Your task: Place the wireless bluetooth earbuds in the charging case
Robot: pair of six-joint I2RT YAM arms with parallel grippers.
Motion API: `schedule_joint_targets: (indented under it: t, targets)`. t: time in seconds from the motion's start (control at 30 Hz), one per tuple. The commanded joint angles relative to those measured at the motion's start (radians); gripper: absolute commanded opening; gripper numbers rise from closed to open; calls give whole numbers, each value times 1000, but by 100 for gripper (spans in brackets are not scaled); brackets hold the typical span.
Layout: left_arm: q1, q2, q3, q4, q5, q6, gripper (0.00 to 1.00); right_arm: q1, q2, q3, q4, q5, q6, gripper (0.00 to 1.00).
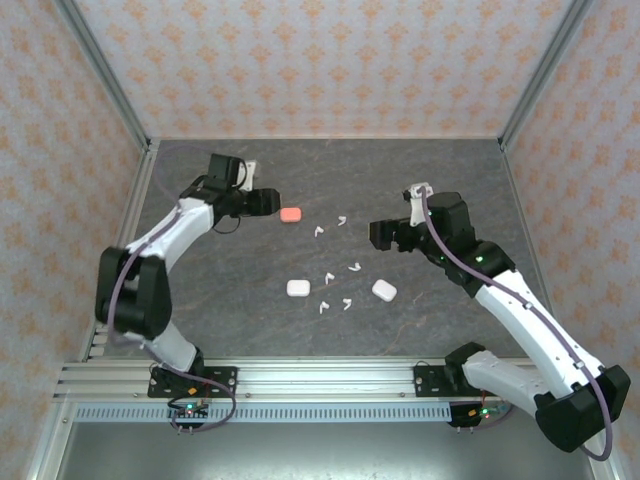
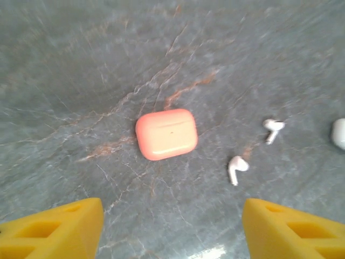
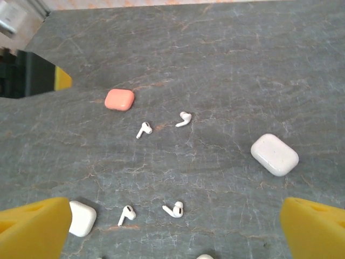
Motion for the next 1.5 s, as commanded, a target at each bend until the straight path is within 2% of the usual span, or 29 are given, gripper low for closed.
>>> schedule_joint_targets:
  t: [0.0, 0.2, 0.33, 0.4, 0.63, 0.87, 1.23, 1.47]
  targets:
    - [4, -179, -129, 86, -126, -9, 69, -4, 15, 43, 1, -62, -91, 99]
    - [-4, -554, -342, 175, -291, -9, 84, -4, 10, 18, 107, -112, -151, 99]
    - [-3, -695, -391, 151, -328, 21, 94, -4, 26, 29, 120, -200, -235, 99]
    - [-2, -736, -400, 124, -350, 28, 94, -4, 46, 44, 112, -237, -261, 99]
    - [-3, -792, -424, 117, -381, 24, 95, 0, 133, 93, 72, -374, -324, 100]
    - [-2, -810, -429, 111, -386, 33, 96, 78, 234, 98, 93, -400, -368, 99]
    - [-3, -847, -425, 59, -423, 56, 98, 295, 526, 225, -21, -334, -525, 99]
    - [-2, -853, -421, 46, -442, 59, 98, 432, 755, 370, -172, -147, -676, 99]
